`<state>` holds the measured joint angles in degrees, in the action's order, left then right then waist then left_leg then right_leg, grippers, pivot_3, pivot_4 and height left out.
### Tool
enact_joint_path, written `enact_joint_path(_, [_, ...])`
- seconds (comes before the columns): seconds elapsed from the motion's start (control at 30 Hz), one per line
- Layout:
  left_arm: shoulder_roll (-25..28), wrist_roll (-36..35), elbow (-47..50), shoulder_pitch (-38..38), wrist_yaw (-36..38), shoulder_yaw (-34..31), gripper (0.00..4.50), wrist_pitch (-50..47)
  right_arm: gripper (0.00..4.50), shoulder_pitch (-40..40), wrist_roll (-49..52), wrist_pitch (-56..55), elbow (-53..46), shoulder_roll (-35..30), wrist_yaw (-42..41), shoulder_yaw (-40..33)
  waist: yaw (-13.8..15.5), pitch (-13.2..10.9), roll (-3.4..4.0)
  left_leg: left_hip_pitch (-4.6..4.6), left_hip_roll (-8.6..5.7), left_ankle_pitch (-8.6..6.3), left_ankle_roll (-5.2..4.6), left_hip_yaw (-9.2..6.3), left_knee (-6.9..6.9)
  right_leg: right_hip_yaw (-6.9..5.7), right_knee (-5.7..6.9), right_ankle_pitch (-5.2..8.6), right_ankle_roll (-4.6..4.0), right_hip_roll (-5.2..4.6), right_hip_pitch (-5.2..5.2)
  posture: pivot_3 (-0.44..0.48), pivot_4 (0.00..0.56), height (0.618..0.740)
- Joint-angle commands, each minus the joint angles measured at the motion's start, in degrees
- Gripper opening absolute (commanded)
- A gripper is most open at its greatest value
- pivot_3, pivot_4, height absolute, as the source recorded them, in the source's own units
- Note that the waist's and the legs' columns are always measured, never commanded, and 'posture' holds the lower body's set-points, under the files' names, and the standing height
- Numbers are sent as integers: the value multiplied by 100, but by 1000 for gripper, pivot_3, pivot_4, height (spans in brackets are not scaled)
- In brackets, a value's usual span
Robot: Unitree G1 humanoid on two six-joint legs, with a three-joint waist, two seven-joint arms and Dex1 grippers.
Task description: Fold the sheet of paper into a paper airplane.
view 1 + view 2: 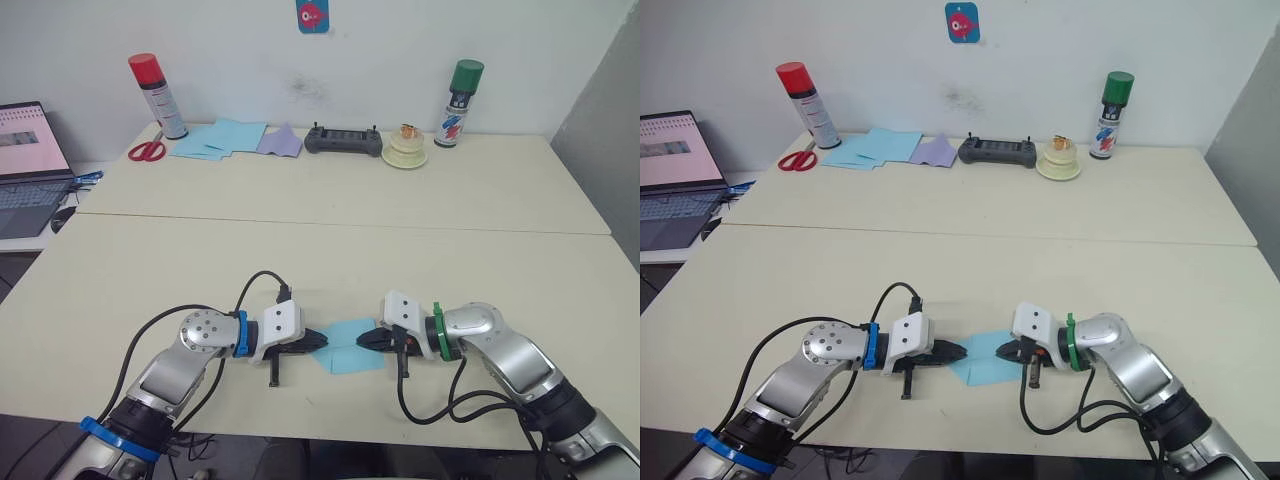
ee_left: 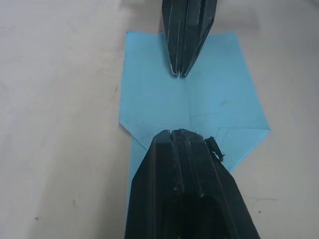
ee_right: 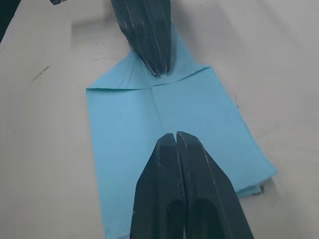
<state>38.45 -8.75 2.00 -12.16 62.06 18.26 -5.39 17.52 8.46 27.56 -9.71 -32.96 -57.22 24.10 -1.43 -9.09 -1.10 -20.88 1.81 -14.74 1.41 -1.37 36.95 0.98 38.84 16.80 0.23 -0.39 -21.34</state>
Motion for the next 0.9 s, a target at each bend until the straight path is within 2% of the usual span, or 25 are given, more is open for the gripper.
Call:
enact_joint_path(0.03, [79, 313, -373, 104, 26, 134, 0, -112, 37, -298, -69, 712, 293, -339, 240, -291, 2, 2, 0, 6, -1, 0, 0, 0, -1, -2, -3, 19, -22, -20, -1, 0, 150, 740])
enact_joint_path(0.2, [49, 306, -361, 108, 39, 175, 0, -120, 37, -530, 256, 1267, 86, -435, 314, -541, 13, 3, -2, 3, -13, 0, 1, 4, -2, -5, -5, 24, -21, -41, 14, 0, 150, 740])
enact_joint_path(0.3, [46, 308, -375, 105, 38, 177, 0, -107, 37, -616, 414, 1459, -31, -467, 401, -700, 16, 3, -2, 1, -16, -1, 1, 6, -4, -5, -13, 9, 17, -47, 17, 0, 150, 740])
enact_joint_path(0.47, [67, 306, -386, 121, 47, 159, 0, -73, 37, -616, 576, 1256, -454, -733, 310, -1006, 20, -1, -1, -4, -19, -1, 1, 6, -9, -7, -30, 8, 22, -54, 11, 0, 150, 740])
enact_joint_path(0.63, [51, 314, -327, 191, 31, 153, 0, -75, 37, -468, 821, 956, -901, -605, 320, -1171, 14, -15, -7, -12, -18, -1, 1, 9, -18, -8, -35, 8, 23, -55, 10, 0, 150, 740])
enact_joint_path(0.83, [73, 312, -273, 242, 66, 126, 0, -79, 37, -290, 814, 1001, -1180, -214, 454, -824, 8, -21, -7, -16, -17, -1, 1, 9, -40, -10, -36, 10, 26, -53, -2, 0, 150, 740])
enact_joint_path(0.9, [75, 326, -263, 216, 80, 118, 0, -89, 37, -231, 617, 888, -902, 63, 530, -468, 12, -22, -6, -16, -17, -1, 1, 9, -45, -10, -40, 10, 27, -53, -2, 0, 150, 740])
